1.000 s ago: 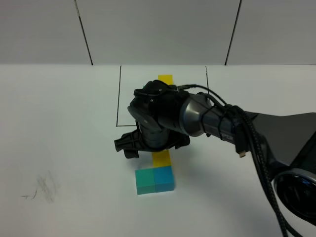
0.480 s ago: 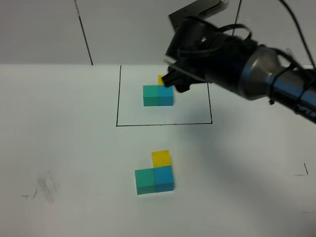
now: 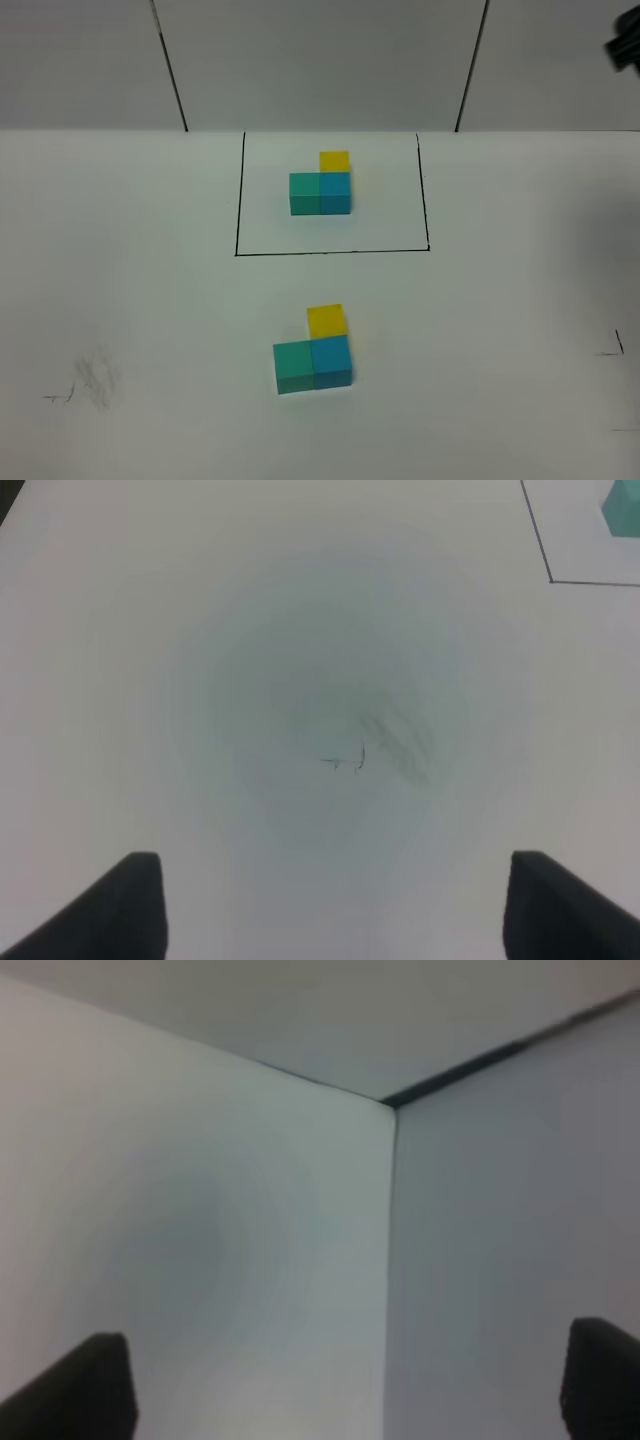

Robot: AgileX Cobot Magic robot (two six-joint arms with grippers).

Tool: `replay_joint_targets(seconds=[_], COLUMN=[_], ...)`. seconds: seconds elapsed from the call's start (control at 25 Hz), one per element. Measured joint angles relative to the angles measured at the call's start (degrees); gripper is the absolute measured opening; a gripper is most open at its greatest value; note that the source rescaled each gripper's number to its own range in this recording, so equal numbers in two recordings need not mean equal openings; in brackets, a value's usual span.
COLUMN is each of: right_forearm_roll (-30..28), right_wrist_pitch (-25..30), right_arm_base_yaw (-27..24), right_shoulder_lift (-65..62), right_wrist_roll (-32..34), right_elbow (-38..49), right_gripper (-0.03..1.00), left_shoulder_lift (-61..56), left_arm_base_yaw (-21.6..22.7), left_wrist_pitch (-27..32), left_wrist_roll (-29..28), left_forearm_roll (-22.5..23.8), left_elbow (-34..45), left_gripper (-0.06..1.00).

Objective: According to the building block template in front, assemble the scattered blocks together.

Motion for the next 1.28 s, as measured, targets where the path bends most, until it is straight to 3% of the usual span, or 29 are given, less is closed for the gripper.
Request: replay_joint_targets(seconds=[0.24,0.32,0.44,0.8,0.96,1.12,1.28], right_forearm_roll=[19.86,25.45,28.62,29.78,33.66,36.92,37.87], right_wrist_pitch=[0.55,0.67,0.93,0.82,-0.67,-5.89,-7.62], right_arm_base_yaw=[-18.51,-24.16,-29.71,-30.70,-30.58,-26.30,-20.64], right_shoulder_lift=[-14.01,-19.12,-27.71,-55.40,-66.64,-75.48,-81.59], right_wrist_roll=[-15.85,-17.94,-18.49,-17.86,-17.43,-17.22,-14.91], right_elbow=[3.83,6.79,11.94,27.98,35.40,43.66,51.17], right_gripper=[0.81,0.81,0.81,0.81,0.81,0.81,0.81], left_shoulder_lift=[0.00,0.00,0.00,0.00,0.00,0.00,0.00], left_arm_base_yaw=[0.00,0.00,0.00,0.00,0.00,0.00,0.00], left_wrist_pitch=[0.00,0.00,0.00,0.00,0.00,0.00,0.00], left_wrist_roll=[0.06,0.06,0.06,0.06,0.06,0.06,0.06], left_forearm_roll=[0.00,0.00,0.00,0.00,0.00,0.00,0.00], left_elbow=[0.00,0.00,0.00,0.00,0.00,0.00,0.00], left_gripper=[0.52,0.52,0.52,0.52,0.52,0.52,0.52])
